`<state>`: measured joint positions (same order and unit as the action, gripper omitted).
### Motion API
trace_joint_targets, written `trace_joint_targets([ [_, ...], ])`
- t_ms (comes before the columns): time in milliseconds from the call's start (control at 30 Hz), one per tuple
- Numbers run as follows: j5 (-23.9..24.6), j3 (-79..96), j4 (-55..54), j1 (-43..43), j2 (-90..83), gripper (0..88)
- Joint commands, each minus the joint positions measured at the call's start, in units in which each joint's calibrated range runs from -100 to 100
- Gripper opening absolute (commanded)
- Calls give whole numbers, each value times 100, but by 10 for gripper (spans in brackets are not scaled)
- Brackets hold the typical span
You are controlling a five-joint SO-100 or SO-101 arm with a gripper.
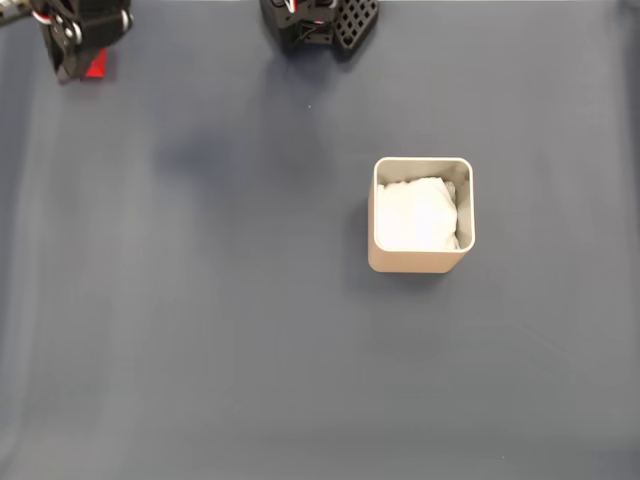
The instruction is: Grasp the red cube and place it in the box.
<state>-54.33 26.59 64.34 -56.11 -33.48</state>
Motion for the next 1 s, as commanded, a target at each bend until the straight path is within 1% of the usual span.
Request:
trace_joint_targets([
  [0, -34, -353, 37, -328, 73, 2],
  [267, -54, -453, 29, -868, 453, 2],
  [700, 98, -654, 4, -1393, 1016, 2],
  [867, 73, -681, 169, -1599, 1137, 2],
  [967, 98, -681, 308, -1706, 1163, 34],
])
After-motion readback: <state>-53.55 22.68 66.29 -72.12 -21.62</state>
